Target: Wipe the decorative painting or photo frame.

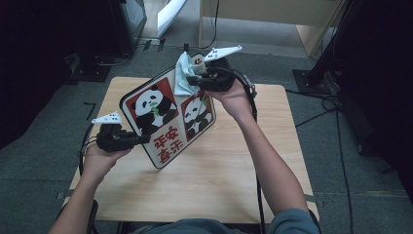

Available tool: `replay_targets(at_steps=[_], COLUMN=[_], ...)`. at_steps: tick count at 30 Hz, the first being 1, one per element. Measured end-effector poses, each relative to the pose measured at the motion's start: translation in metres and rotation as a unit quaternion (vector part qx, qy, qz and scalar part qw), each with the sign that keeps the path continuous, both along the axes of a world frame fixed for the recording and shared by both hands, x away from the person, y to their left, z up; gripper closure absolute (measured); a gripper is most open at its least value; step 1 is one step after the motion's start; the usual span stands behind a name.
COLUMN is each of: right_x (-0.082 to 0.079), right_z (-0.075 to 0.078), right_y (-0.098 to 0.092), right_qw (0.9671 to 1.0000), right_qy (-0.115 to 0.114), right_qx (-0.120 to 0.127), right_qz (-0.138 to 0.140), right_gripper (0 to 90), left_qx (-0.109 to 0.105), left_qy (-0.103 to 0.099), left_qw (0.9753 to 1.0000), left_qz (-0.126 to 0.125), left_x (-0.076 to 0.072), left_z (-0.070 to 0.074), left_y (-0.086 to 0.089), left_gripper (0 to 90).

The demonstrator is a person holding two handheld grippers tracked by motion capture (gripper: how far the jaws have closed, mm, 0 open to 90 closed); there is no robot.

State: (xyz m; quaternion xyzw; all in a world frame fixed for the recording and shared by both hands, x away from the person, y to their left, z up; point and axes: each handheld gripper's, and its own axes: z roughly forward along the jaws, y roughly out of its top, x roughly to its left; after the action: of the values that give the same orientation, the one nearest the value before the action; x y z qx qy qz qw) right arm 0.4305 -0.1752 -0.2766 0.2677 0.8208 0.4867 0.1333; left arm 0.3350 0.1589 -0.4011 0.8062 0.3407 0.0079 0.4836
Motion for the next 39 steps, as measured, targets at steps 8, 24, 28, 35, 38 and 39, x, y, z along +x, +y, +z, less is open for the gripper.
replay_targets(at_steps=[8,24,28,35,38,39], right_x=[0.008,0.011,0.01,0.008,0.008,0.008], right_z=[-0.018,-0.046,-0.055,-0.067,-0.073,-0.075], right_y=[0.009,-0.001,-0.004,-0.006,-0.008,-0.009], right_qw=[0.9999,0.9996,0.9994,0.999,0.9988,0.9987], right_qy=[0.008,0.029,0.035,0.044,0.047,0.048], right_qx=[-0.013,-0.001,0.002,0.008,0.015,0.016], right_qz=[0.001,0.002,0.001,0.004,0.003,0.004], right_gripper=[77.9,77.8,77.8,77.7,77.7,77.7], left_qx=[0.005,0.004,0.004,0.005,0.006,0.006], left_qy=[0.0,-0.001,-0.001,-0.002,-0.002,-0.002], left_qw=[1.0,1.0,1.0,1.0,1.0,1.0], left_qz=[-0.002,-0.004,-0.005,-0.006,-0.006,-0.007], left_x=[0.0,-0.001,-0.001,-0.001,-0.001,-0.001], left_z=[0.001,0.001,0.001,0.001,0.001,0.001], left_y=[-0.001,-0.001,-0.001,-0.001,-0.001,-0.001], left_gripper=[75.9,75.5,75.5,75.4,75.4,75.4])
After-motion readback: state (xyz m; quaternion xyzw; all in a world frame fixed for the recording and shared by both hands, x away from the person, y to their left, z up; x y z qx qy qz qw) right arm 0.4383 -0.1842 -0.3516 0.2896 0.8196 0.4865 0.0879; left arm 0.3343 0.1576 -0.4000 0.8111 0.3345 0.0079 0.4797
